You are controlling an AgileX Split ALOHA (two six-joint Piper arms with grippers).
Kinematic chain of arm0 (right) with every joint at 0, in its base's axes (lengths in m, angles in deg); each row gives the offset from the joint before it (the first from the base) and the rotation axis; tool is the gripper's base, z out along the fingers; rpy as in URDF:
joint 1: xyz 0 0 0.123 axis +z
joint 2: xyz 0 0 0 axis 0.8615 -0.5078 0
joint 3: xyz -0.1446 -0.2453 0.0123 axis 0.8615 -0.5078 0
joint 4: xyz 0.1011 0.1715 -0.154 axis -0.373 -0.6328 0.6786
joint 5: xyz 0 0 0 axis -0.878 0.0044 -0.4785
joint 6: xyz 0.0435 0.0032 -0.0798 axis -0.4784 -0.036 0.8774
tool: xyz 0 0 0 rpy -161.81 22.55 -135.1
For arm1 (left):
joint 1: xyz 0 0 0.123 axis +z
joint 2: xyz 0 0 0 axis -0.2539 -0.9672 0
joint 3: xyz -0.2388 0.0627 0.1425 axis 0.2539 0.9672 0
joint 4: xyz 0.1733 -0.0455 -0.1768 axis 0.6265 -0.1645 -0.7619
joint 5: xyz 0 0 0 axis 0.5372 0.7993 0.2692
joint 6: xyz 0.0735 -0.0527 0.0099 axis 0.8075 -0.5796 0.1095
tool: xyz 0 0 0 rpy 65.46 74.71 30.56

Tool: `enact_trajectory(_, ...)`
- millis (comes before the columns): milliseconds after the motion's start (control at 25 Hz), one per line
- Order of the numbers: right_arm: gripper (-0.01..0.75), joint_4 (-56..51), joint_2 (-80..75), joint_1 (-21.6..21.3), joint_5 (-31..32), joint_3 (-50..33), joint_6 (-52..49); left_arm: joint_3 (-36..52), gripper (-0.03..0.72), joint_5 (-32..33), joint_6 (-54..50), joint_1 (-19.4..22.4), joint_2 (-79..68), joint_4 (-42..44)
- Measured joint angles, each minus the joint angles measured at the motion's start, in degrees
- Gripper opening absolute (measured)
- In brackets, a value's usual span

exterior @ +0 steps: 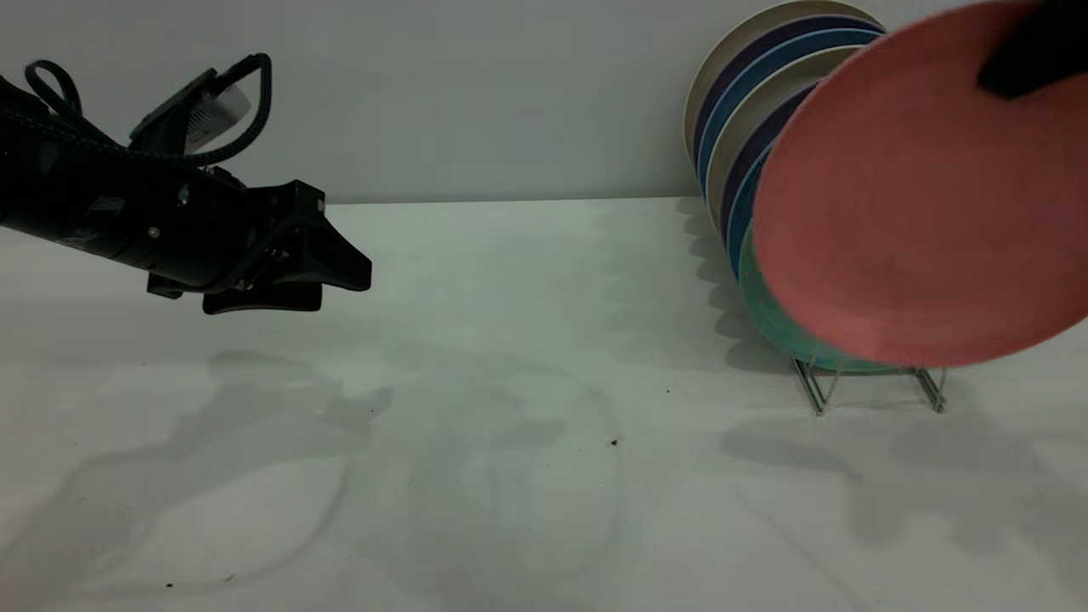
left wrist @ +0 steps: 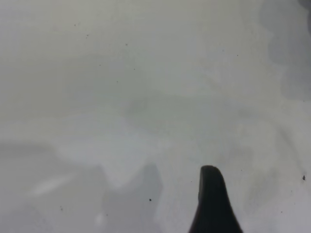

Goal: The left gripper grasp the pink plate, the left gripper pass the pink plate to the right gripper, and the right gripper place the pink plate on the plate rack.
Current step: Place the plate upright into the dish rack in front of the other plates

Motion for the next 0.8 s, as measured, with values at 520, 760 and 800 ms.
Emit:
enact_trajectory(520,0.082,5.0,-7.1,0.0,3.5,13.4,-2.5,0.0,0.526,0.0,0.0,0.0,0.0,0.1)
enact_trajectory(760,0.082,7.7,-10.1,0.0,2.4,14.9,-2.5,0.0,0.526,-0.1,-0.1,0.0,0.0,0.1)
enact_trajectory(800,0.082,8.0,-10.4,0.0,2.2,14.9,-2.4,0.0,0.526,-0.1,-0.1,0.0,0.0,0.1)
